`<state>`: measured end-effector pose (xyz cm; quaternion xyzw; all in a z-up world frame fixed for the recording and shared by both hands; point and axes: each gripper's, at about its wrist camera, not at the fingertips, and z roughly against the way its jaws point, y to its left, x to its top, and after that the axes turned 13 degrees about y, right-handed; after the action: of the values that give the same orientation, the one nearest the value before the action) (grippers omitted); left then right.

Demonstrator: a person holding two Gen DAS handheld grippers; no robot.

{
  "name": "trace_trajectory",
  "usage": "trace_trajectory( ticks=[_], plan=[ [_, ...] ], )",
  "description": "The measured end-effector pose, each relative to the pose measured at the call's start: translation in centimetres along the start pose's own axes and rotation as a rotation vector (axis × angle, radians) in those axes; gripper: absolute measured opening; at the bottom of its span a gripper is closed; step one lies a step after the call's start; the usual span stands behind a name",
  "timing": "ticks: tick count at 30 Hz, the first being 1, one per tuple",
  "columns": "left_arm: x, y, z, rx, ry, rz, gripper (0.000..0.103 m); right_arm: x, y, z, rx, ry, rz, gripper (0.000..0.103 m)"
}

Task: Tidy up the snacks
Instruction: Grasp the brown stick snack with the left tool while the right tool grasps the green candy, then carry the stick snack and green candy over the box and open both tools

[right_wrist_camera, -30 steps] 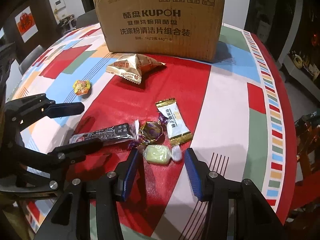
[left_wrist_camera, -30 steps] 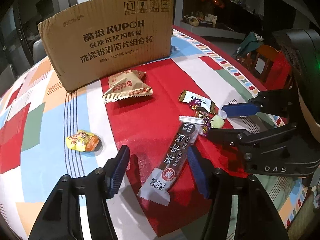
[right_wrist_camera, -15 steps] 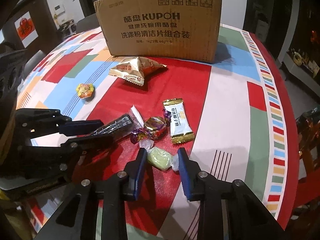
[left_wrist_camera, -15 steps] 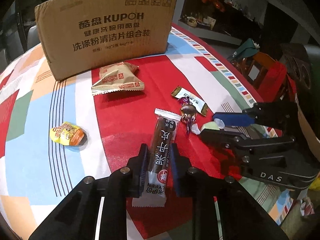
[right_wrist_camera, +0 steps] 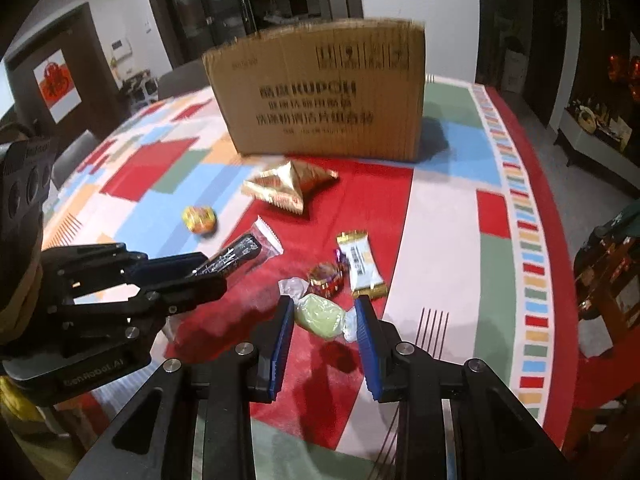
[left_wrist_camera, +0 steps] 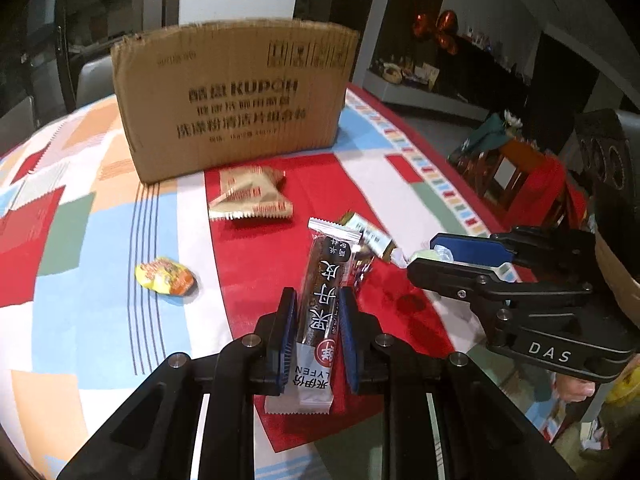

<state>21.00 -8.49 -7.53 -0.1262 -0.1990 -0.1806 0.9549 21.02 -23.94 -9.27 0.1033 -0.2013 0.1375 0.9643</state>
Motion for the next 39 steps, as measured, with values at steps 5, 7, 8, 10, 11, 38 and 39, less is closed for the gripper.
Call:
trace_trajectory(
  ticks=[5, 7, 8, 10, 11, 38, 39],
  plan=[
    [0.8, -0.1, 2.7, 0.011, -0.073, 0.005, 0.022, 0.7, 0.4, 2.2, -0.007, -0.071, 0.005, 0.032],
    [1.2, -0.2, 3.6, 0.017, -0.100, 0.006, 0.022, 1.1, 0.5, 3.2, -0.011, -0.103, 0.004, 0.032],
    [1.4, -0.2, 4.1, 0.020, -0.112, 0.004, 0.022, 1.3, 0.5, 3.6, -0.010, -0.118, 0.003, 0.032],
    [2.0, -0.1, 5.0, 0.025, -0.141, 0.003, 0.022, 1.8, 0.6, 4.4, -0.010, -0.146, 0.001, 0.032],
    [2.2, -0.1, 5.4, 0.027, -0.152, 0.002, 0.021, 2.0, 0.6, 4.7, -0.009, -0.157, 0.002, 0.032],
    [11.1, 2.1, 11.9, 0.132, -0.382, -0.022, 0.021, 11.8, 1.3, 10.7, -0.005, -0.411, -0.002, 0.032],
    [11.8, 2.3, 12.0, 0.137, -0.386, -0.023, 0.021, 12.4, 1.2, 10.7, -0.005, -0.417, -0.003, 0.032]
  ],
)
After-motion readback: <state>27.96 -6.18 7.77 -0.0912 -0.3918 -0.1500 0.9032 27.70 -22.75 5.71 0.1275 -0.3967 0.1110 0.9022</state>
